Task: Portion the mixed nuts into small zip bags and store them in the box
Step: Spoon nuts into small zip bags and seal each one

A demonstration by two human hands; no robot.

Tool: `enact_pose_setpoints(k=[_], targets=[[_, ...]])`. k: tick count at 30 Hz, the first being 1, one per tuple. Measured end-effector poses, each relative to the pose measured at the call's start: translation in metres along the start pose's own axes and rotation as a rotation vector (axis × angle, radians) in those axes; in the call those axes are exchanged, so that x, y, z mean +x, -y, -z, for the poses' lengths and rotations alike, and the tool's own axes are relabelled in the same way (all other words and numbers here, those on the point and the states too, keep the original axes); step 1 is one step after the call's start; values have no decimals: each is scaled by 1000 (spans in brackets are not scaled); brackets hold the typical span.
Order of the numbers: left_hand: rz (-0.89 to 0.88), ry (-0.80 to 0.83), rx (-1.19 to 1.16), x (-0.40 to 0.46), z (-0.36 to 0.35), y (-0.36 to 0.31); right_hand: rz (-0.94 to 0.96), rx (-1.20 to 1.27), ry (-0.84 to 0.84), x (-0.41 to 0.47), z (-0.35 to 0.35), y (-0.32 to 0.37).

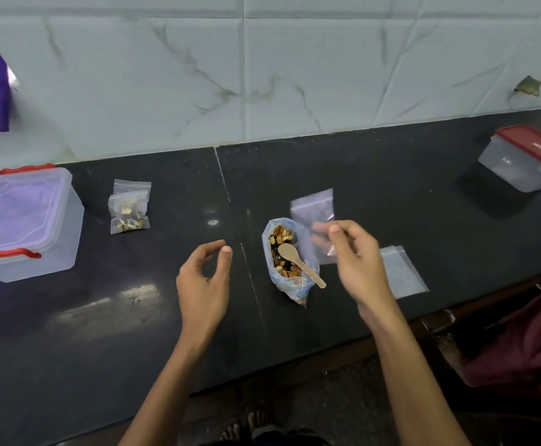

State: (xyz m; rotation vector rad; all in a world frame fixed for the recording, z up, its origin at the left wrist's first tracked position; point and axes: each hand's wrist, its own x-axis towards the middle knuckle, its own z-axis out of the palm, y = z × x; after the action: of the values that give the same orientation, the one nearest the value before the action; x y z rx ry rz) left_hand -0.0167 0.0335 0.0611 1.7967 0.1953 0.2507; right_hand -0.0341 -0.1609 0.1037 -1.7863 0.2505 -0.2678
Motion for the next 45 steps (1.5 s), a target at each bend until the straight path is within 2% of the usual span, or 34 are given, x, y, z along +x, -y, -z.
enact_pose_setpoints(k=[4,6,11,14,16,20,23,26,27,31,33,40,45], targets=[[160,164,-114,6,7,-4,-155,180,186,-4,-42,-1],[220,191,-199,10,11,-5,-237,215,248,-6,-59,-2],[183,136,-312,19,25,-4,-295,130,398,-9,-83,-6],[168,172,-283,30,36,-2,-355,206,450,-5,-92,0],[163,276,-247,39,43,-2,-356,239,421,5,-97,2],[181,438,-178,54,49,2,-202,56,476,26,-105,3],[150,352,-96,64,47,4,-99,-6,474,32,-111,0],[148,52,32,64,40,5,-62,29,323,34,-125,-7],[153,-2,21,63,38,5,-42,35,273,34,-131,-10],[204,123,-173,62,31,7,92,9,209,27,-151,-19],[203,119,-197,63,29,11,122,-7,206,25,-158,-23],[254,24,-101,73,32,18,81,-94,389,34,-158,-31],[253,33,-54,78,35,21,84,-80,429,36,-159,-28]])
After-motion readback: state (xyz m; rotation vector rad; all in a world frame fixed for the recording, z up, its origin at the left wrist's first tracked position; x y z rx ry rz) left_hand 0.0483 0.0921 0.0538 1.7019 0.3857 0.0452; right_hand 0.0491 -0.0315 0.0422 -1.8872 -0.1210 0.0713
